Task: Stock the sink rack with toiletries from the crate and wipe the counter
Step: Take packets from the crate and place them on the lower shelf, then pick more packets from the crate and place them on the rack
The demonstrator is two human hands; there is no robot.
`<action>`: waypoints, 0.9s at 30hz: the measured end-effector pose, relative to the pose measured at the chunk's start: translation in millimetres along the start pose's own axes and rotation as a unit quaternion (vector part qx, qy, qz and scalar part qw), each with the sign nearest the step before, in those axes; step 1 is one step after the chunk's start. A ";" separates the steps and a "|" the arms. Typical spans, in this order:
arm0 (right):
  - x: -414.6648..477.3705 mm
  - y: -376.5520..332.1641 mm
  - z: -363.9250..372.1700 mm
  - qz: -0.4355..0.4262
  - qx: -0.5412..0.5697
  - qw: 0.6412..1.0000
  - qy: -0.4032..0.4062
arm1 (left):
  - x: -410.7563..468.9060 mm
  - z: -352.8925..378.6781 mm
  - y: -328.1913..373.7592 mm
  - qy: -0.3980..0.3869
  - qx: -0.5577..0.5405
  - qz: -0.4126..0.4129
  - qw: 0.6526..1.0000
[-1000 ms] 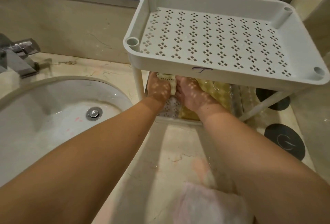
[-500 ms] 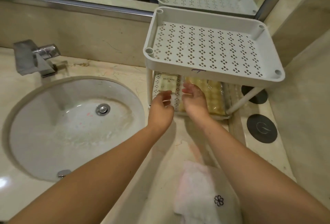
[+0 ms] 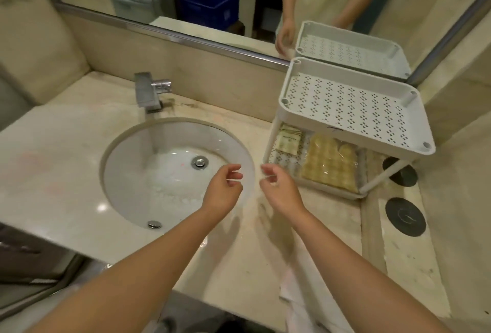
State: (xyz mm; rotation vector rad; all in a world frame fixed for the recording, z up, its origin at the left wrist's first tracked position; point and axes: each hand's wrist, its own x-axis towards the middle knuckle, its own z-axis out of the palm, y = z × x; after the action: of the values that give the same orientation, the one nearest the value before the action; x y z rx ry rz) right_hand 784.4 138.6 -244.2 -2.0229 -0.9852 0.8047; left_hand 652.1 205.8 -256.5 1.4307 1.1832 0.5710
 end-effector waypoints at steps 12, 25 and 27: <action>6.2 -71.7 95.6 -0.136 -0.139 0.965 -0.176 | -40.8 -122.3 -45.4 0.184 -0.038 -0.050 0.981; -51.9 -141.4 231.6 -0.224 -0.203 0.891 -0.338 | -128.5 -246.9 -107.4 0.327 -0.056 -0.120 0.936; -67.3 -153.7 253.1 -0.239 -0.208 0.882 -0.350 | -144.8 -267.3 -117.6 0.343 -0.057 -0.125 0.929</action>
State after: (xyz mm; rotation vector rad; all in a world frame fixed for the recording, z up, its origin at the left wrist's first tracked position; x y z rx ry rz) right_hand 496.5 235.1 -239.4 -1.6817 -2.1264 1.1343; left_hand 327.3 179.0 -261.0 0.9698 1.8148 0.9854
